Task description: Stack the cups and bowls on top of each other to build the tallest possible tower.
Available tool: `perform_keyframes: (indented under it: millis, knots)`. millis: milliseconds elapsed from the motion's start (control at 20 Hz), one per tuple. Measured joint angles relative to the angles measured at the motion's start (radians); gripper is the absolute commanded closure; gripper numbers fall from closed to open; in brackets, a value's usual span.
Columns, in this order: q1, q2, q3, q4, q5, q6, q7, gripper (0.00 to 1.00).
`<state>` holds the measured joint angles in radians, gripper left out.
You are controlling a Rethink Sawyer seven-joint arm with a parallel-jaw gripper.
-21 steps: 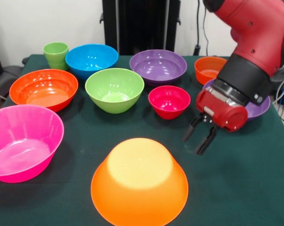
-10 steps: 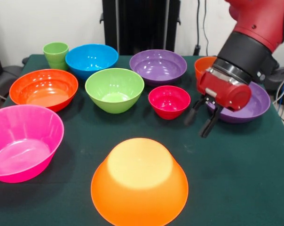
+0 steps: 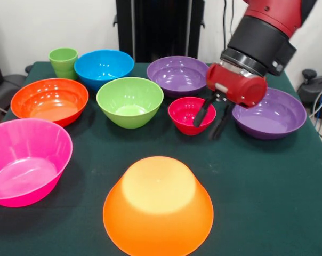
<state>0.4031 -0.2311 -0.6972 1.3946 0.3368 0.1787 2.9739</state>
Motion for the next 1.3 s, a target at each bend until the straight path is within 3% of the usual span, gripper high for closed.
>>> perform_keyframes:
  millis: [650,1300]
  knots:
    - [-0.155,-0.149,0.170,0.118,-0.274,-0.064,0.000,0.00]
    - [-0.265,-0.188,0.312,0.181,-0.469,-0.069,0.000,0.00]
